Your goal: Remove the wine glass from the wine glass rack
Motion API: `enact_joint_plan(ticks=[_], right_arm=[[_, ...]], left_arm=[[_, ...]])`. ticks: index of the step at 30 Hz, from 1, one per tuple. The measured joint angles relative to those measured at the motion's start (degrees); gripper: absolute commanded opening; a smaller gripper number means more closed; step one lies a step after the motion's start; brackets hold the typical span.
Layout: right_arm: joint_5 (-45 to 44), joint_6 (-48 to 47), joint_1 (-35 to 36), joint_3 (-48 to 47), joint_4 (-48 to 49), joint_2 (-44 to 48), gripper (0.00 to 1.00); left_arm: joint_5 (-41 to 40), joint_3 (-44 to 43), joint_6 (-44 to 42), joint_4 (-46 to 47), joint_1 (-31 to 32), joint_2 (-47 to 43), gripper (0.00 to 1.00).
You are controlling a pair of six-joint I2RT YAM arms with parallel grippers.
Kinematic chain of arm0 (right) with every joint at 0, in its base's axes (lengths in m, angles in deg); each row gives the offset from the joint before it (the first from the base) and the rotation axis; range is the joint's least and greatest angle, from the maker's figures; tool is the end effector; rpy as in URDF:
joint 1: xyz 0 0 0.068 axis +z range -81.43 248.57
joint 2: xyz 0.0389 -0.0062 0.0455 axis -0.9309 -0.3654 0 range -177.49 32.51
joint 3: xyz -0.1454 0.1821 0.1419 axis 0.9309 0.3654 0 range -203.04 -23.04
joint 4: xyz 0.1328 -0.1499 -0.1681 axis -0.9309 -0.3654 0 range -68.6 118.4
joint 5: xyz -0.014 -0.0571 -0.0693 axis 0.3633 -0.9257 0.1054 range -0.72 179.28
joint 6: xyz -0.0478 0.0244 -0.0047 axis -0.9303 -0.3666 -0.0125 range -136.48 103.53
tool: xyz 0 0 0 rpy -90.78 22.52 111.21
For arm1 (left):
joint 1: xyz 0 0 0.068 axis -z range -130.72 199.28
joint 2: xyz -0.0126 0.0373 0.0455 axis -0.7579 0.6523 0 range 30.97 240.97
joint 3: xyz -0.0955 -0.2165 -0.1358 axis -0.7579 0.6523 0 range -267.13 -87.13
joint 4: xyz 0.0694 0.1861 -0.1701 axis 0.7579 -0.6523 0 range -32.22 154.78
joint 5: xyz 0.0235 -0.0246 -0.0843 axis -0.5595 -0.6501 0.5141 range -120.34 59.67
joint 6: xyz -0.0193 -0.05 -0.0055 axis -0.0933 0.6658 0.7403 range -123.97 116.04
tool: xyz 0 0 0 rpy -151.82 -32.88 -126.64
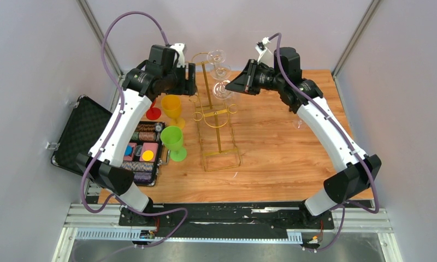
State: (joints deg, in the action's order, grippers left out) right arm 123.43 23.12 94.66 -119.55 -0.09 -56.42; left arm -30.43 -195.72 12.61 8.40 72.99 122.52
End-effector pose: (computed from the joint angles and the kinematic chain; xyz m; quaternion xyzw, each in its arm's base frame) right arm 0.3025 0.1705 0.4323 -0.0728 0.8014 0.4972 0.3243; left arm 0.3010 -0.1322 0.4372 0.0558 0.9021 -0.1466 0.4019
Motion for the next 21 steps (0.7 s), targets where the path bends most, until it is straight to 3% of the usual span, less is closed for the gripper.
enact_joint_plan(ticks=[21], right_arm=[[0.35, 5.99, -2.25, 0.04, -0.07, 0.15, 0.00]], left_arm=[[-0.22, 0.00, -0.22, 0.00, 0.26, -0.13, 0.80]])
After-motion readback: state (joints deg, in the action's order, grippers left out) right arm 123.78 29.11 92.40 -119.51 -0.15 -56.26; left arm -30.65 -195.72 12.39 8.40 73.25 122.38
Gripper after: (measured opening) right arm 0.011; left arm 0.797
